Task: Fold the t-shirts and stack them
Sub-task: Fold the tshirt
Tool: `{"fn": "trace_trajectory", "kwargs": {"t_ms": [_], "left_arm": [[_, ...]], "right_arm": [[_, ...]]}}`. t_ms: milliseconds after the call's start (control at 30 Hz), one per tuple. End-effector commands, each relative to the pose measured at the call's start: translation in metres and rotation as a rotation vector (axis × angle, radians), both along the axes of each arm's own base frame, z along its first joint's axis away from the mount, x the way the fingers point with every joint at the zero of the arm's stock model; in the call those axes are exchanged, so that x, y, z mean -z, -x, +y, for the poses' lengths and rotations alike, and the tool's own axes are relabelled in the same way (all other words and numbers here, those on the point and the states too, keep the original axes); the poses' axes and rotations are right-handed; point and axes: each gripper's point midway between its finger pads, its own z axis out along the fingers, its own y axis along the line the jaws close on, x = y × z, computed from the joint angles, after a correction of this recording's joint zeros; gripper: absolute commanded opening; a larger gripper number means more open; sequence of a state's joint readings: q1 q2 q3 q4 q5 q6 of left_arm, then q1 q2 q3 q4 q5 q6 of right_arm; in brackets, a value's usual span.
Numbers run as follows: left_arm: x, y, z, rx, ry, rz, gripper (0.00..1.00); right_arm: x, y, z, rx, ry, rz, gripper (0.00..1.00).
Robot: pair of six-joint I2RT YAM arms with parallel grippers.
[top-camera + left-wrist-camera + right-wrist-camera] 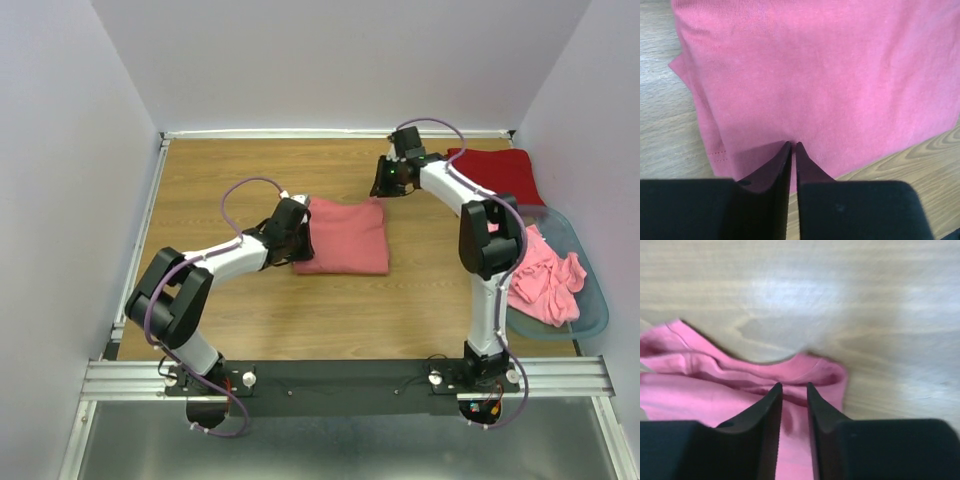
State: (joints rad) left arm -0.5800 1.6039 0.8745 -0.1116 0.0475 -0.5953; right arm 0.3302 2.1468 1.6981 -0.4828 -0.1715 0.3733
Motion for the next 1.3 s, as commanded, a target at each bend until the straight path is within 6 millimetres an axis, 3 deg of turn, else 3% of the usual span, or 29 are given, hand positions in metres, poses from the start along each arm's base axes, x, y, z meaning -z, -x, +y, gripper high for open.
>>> {"fn": "trace_trajectory", "kwargs": {"t_ms": [0, 33, 100, 133, 300, 367, 400, 433, 500, 533, 567, 633, 667, 700, 800, 900, 967, 1000, 1033, 1067, 1167, 1267], "left_arm": [[-0.032, -0.021, 0.003, -0.051, 0.044, -0.112, 0.2], [-0.046, -0.03, 0.002, -0.051, 0.085, -0.149, 0.23], [-0.054, -0.044, 0.011, -0.068, 0.121, -0.162, 0.31], [-0.062, -0.057, 0.011, -0.057, 0.156, -0.187, 0.34], [-0.068, -0.088, 0.0, 0.001, 0.22, -0.214, 0.3], [-0.062, -0.101, -0.007, 0.03, 0.246, -0.201, 0.26], [-0.048, -0.106, -0.006, 0.033, 0.249, -0.171, 0.25], [-0.055, -0.111, -0.007, 0.036, 0.265, -0.187, 0.25], [-0.042, -0.122, -0.008, 0.029, 0.277, -0.169, 0.21], [-0.027, -0.127, -0.005, 0.018, 0.272, -0.146, 0.2], [-0.026, -0.134, -0.005, 0.01, 0.277, -0.152, 0.18], [-0.015, -0.137, -0.002, -0.002, 0.289, -0.126, 0.17], [-0.001, -0.14, 0.002, -0.027, 0.297, -0.093, 0.16], [0.014, -0.137, 0.002, -0.03, 0.3, -0.06, 0.16], [0.03, -0.137, 0.009, -0.053, 0.302, -0.019, 0.14], [0.032, -0.138, 0.017, -0.071, 0.293, -0.018, 0.14], [0.019, -0.142, 0.022, -0.076, 0.296, -0.049, 0.16], [0.013, -0.143, 0.025, -0.078, 0.295, -0.058, 0.18], [0.001, -0.144, 0.03, -0.096, 0.282, -0.071, 0.21], [-0.006, -0.144, 0.032, -0.102, 0.27, -0.079, 0.31], [-0.038, -0.129, 0.034, -0.1, 0.286, -0.105, 0.48], [-0.064, -0.102, 0.032, -0.098, 0.302, -0.144, 0.64]], "right_arm": [[-0.054, 0.002, 0.027, -0.095, -0.179, -0.084, 0.37], [-0.059, 0.005, 0.03, -0.111, -0.202, -0.098, 0.41], [-0.058, 0.025, 0.031, -0.128, -0.244, -0.082, 0.43], [-0.072, 0.027, 0.039, -0.155, -0.306, -0.116, 0.43], [-0.065, 0.053, 0.058, -0.246, -0.461, -0.089, 0.43], [-0.063, 0.052, 0.059, -0.259, -0.482, -0.1, 0.43], [-0.054, 0.053, 0.059, -0.265, -0.502, -0.08, 0.43], [-0.045, 0.056, 0.057, -0.257, -0.51, -0.049, 0.43], [-0.032, 0.051, 0.047, -0.227, -0.569, -0.024, 0.41], [-0.029, 0.045, 0.043, -0.223, -0.596, -0.046, 0.41], [-0.015, 0.045, 0.03, -0.188, -0.612, -0.019, 0.41], [0.003, 0.044, 0.021, -0.165, -0.646, 0.024, 0.4], [0.027, 0.043, 0.013, -0.14, -0.649, 0.061, 0.4], [0.032, 0.04, 0.01, -0.136, -0.667, 0.053, 0.4], [0.063, 0.042, -0.005, -0.068, -0.711, 0.119, 0.4], [0.05, 0.04, -0.01, -0.068, -0.75, 0.096, 0.39], [0.035, 0.039, -0.01, -0.084, -0.745, 0.068, 0.39], [0.014, 0.037, -0.009, -0.102, -0.747, 0.029, 0.4], [0.007, 0.039, -0.01, -0.102, -0.742, 0.031, 0.4], [-0.006, 0.039, -0.011, -0.109, -0.741, 0.013, 0.4], [-0.045, 0.049, -0.008, -0.142, -0.735, -0.04, 0.41], [-0.068, 0.077, 0.004, -0.204, -0.766, -0.036, 0.42]]}}
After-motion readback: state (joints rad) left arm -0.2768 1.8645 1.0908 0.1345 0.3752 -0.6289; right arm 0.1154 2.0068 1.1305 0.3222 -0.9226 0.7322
